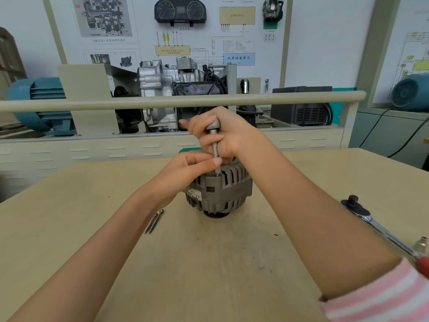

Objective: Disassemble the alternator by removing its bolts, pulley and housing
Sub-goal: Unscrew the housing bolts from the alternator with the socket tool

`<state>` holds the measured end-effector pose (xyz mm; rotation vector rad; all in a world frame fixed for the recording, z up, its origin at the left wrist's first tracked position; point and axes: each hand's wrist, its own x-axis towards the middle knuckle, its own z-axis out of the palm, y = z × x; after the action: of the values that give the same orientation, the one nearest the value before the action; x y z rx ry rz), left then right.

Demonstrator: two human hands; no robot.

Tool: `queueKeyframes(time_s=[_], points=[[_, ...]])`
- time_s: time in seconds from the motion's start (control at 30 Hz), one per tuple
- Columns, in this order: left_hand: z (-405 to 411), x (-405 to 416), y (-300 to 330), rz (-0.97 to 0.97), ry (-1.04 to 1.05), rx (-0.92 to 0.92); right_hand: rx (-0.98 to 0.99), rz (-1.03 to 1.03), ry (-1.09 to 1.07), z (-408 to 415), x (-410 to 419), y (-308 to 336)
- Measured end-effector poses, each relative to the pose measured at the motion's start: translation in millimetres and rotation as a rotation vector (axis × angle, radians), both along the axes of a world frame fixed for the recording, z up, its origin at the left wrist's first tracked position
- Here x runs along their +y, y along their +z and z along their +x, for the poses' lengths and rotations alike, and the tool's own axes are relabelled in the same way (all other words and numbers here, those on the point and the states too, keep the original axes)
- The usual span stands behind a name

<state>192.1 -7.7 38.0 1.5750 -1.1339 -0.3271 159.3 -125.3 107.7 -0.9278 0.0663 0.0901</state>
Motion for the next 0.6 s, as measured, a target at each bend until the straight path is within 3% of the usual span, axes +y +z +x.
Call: queueKeyframes(time_s=[0.13, 0.23, 0.3, 0.4, 0.43, 0.5, 0.6], points=[[2, 2, -1, -0.026, -0.018, 0.008, 0.014, 0.015, 0.328, 3, -7, 0], [2, 3, -2, -0.041, 0.002, -0.001, -0.041, 0.025, 0.324, -5, -4, -1], [0, 3, -2, -0.052, 0.005, 0.002, -0.113, 0.037, 0.035, -7, 5, -4], [-1, 0, -2, -0.075, 0.074, -0.024, -0.279, 0.020, -0.768, -9, 22, -15], [-2, 0, -2, -0.078, 0.089, -0.032, -0.318, 0.036, -0.891, -9, 26, -17], [-1, -1, -3, -0.073, 0.066, -0.008, -0.293, 0.031, -0.828, -10, 26, -14], [-2, 1, -1, -0.017, 0.015, 0.003, -0.135, -0.030, -0.394, -11, 13, -6]])
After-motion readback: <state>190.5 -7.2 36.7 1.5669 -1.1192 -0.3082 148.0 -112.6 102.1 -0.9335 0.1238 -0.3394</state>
